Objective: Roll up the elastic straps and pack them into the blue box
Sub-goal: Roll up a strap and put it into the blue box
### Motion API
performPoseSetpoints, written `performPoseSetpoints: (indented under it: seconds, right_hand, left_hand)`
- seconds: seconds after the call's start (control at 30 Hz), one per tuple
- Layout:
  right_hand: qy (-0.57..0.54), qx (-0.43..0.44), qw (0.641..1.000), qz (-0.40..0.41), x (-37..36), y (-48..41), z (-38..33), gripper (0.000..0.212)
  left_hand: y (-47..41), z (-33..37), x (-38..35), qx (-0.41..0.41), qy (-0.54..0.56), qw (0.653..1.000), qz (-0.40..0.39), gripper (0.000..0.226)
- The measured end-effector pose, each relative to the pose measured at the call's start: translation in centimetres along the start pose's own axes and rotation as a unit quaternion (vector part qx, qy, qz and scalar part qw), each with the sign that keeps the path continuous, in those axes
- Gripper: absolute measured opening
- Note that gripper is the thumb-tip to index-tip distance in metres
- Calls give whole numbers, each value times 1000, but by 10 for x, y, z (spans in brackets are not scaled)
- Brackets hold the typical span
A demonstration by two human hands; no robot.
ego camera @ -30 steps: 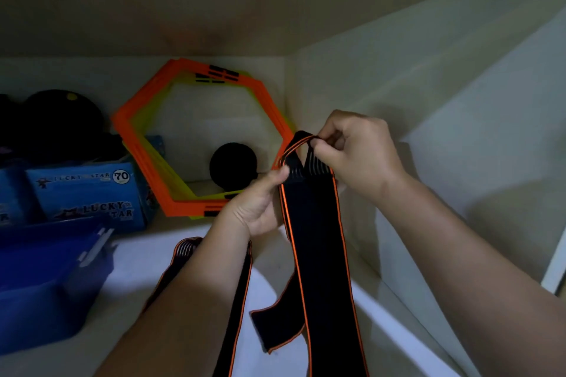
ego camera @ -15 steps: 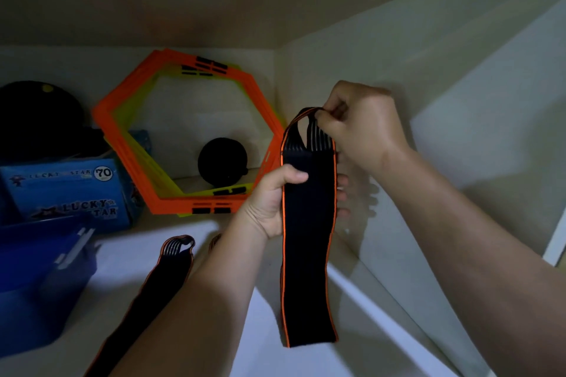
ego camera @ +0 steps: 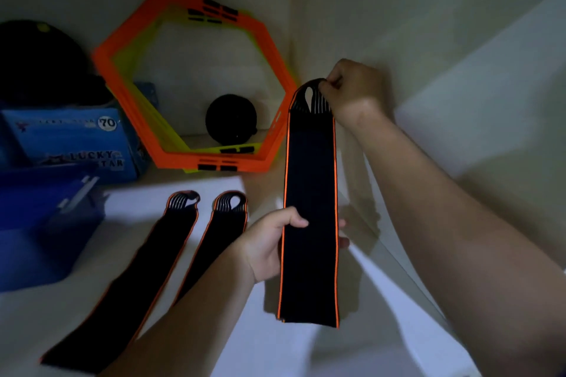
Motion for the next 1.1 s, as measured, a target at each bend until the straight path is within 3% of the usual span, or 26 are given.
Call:
performPoseSetpoints:
  seconds: [0.13,0.3,0.4,0.47,0.5,0.57,0.63,0.73,0.87,0.93,1.03,1.1]
  right_hand:
    - [26,-41,996,-70,-47,12,30,16]
    - [52,-81,988,-119,-97,40,58,24]
    - [96,-93,976,-172,-121,59,75,33]
    - [128,-100,966,-202,-132,72,86,37]
    - [136,-105,962,-213,-137,78,92,38]
    - [142,-111,957,-225,-144,87,100,40]
    - [130,-115,959,-225,-146,92,106,43]
    - [132,-101,959,-229,-135,96,105,57]
    - [116,-37,962,-245,-101,115,82,31]
    - [105,9,945,-309,-85,139,71,25]
    - [125,66,895,-423,-65,187,59,41]
    - [128,67,867,-477,-61,217,60,59]
  left_hand:
    - [17,-18,14,37,-6,985,171,28]
    - [41,-28,12,-11,-70,969,235,24]
    - [52,-34,13,-13,-188,942,277,30]
    - [57,-33,13,-17,-319,901,294,27]
    - [59,-32,13,-18,-412,863,292,24]
    - [61,-31,16,-11,-587,755,292,33]
    - [63,-32,19,11,-663,687,297,41]
    - [63,-28,22,24,-692,658,296,54]
    - [41,-1,39,-60,-717,653,238,61]
    - [24,7,48,-33,-756,634,158,59]
    - [12,-5,58,50,-821,566,59,71]
    - [16,-22,62,64,-845,529,50,76]
Point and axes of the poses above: each hand's wrist, its own y-axis away from the middle knuckle, its own x-axis out of the back of the hand, z = x × y, the point moved 2 cm from there along -y, towards the middle knuckle, and after that the axes turned 2 degrees about -x, right-handed, at the moved point
